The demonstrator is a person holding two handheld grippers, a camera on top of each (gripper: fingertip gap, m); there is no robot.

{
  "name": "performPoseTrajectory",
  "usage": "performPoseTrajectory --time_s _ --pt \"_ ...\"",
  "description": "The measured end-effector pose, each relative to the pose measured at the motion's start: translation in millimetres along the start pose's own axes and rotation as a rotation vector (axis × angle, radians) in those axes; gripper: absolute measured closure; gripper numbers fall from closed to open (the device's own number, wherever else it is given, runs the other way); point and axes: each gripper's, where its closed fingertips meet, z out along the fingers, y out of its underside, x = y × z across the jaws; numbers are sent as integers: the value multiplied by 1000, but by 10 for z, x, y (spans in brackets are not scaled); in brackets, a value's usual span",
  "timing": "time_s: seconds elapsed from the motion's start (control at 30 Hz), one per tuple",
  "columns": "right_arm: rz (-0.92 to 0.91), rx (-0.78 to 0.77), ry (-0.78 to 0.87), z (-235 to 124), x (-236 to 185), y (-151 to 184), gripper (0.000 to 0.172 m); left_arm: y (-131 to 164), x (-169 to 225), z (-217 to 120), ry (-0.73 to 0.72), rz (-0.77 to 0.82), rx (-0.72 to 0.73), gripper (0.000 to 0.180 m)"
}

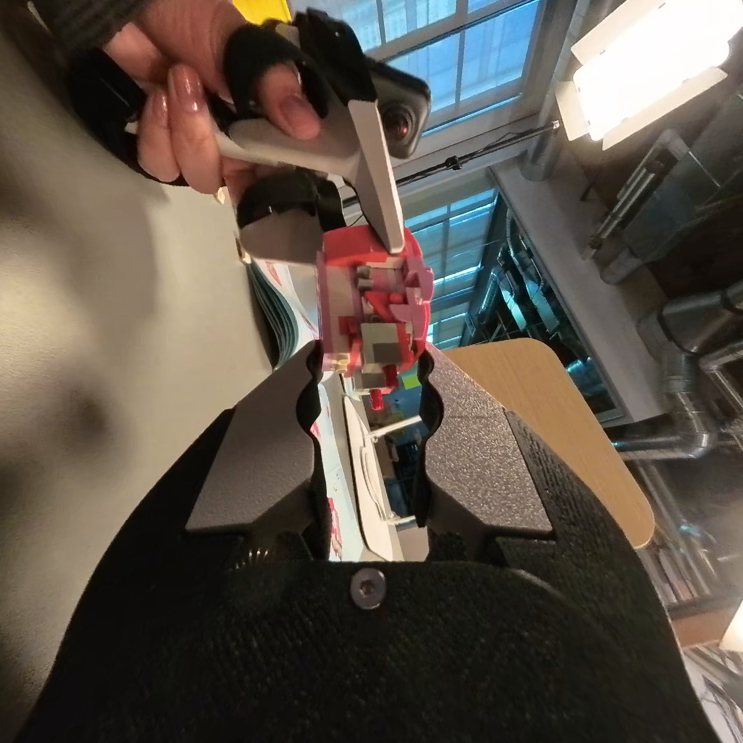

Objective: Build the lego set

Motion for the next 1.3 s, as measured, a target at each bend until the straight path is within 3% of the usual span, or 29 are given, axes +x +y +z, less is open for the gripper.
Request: performPoseTrajectory --time_s 0.47,1.03,1.17,1.3 --pt "21 28 -59 25 -108 -71 117 -28 -62 -26 -14 -52 25 141" --pt "138 58 -105 23 -118 -138 123 -31 -85 -22 -37 -48 23 141" --pt "267 37 -147 39 -105 -116 124 -77 -120 -47 -42 -93 51 141" --pt "662 5 -255 51 -71 -19 125 -220 -194 -133 -165 60 105 121"
